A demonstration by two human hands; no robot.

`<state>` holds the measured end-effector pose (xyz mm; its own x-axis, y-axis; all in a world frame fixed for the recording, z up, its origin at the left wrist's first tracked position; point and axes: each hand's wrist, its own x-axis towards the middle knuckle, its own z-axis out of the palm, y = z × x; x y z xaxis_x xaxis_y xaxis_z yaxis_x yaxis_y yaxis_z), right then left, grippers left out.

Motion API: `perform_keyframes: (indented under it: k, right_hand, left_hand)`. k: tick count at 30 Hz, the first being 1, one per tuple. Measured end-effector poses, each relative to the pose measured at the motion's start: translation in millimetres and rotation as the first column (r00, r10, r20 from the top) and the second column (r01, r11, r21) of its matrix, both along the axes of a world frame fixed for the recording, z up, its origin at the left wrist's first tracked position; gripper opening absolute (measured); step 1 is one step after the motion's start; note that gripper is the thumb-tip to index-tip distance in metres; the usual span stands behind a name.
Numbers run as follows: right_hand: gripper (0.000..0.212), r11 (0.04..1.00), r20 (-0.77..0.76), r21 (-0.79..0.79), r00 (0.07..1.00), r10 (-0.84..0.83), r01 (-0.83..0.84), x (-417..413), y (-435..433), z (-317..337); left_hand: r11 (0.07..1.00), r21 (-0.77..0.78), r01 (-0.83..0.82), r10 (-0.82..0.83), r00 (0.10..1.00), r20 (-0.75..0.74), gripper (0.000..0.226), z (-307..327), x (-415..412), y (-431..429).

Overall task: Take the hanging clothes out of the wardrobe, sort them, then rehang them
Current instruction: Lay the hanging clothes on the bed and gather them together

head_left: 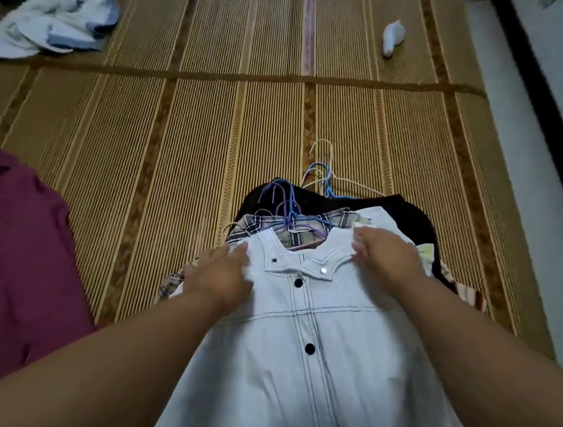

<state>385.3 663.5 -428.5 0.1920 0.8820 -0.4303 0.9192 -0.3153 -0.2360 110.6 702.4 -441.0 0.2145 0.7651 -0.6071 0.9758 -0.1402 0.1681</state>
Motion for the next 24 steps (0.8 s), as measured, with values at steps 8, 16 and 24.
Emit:
perform_keyframes:
  k: [8,16,24]
  right_hand:
    - [0.044,0.989,0.005,-0.130,0.997,0.074,-0.073,-7.0,18.2,-26.3]
    - [0.029,0.962,0.034,-0.128,0.968,0.249,-0.243,-7.4,-16.7,50.3]
    - [0.040,0.956,-0.062,0.109,0.958,0.279,-0.271,-66.5,-38.5,202.6]
  left_hand:
    - [0.973,-0.033,-0.227,0.226,0.974,-0.015,0.042,-38.8,-8.4,8.3]
    - [0.967,-0.107,-0.231,0.254,0.890,0.379,0.021,49.8,-27.9,-20.2]
    - [0.977,0.001,-0.212,0.192,0.885,0.424,0.006,178.9,-104.2,-52.2]
